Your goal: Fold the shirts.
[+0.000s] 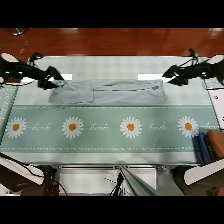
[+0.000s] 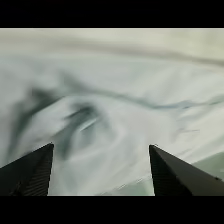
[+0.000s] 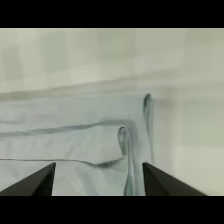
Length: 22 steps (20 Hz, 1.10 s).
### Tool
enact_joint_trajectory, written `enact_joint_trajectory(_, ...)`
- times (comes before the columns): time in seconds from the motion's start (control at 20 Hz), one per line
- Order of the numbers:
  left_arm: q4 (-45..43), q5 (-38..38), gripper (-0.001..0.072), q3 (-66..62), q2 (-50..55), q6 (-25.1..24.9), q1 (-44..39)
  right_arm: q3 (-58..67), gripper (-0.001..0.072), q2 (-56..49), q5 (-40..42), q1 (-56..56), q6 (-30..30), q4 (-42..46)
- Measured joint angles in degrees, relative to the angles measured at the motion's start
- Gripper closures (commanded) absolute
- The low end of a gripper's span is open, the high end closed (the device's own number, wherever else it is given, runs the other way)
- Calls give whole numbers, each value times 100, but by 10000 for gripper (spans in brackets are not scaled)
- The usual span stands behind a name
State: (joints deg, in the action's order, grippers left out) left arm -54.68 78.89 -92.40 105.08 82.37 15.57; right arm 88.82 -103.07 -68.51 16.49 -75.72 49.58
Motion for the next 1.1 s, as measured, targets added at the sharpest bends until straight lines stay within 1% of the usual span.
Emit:
enact_joint_trajectory(0.05,-339,278,3,-42,-140,52,138,44,87,79,-264,210,72,35)
enact_joint_trajectory(0.15,-837,450,3,140,-588,59,437,-9,89,227,-656,654,155,149)
enact_joint_trajectory(0.2,-916,330,3,400,-896,48,575,-120,88,289,-721,859,177,164)
enact_joint_trajectory(0.25,-890,-2,3,807,-1274,-26,688,-295,88,337,-776,1040,184,162)
enact_joint_trajectory(0.35,-262,-922,3,1779,-2092,-407,787,-715,90,396,-782,1235,223,9)
enact_joint_trajectory(0.5,721,-2144,3,3042,-3012,-1058,675,-1213,93,382,-516,1224,302,-221)
enact_joint_trajectory(0.65,1182,-2579,3,3600,-3368,-1362,380,-1408,94,199,-341,992,382,-474)
enact_joint_trajectory(0.9,1615,-3023,3,3880,-3539,-1537,-184,-1495,97,-138,-240,446,479,-1008)
enact_joint_trajectory(0.95,1683,-3117,3,3897,-3550,-1547,-273,-1495,124,-179,-199,313,481,-1075)
enact_joint_trajectory(1.0,1727,-3156,3,3912,-3556,-1556,-361,-1484,231,-205,-129,186,490,-1082)
enact_joint_trajectory(1.05,1759,-3217,4,3921,-3563,-1563,-452,-1458,463,-232,-26,55,496,-1062)
enact_joint_trajectory(1.1,1797,-3254,6,3926,-3567,-1576,-544,-1419,679,-258,52,-57,498,-970)
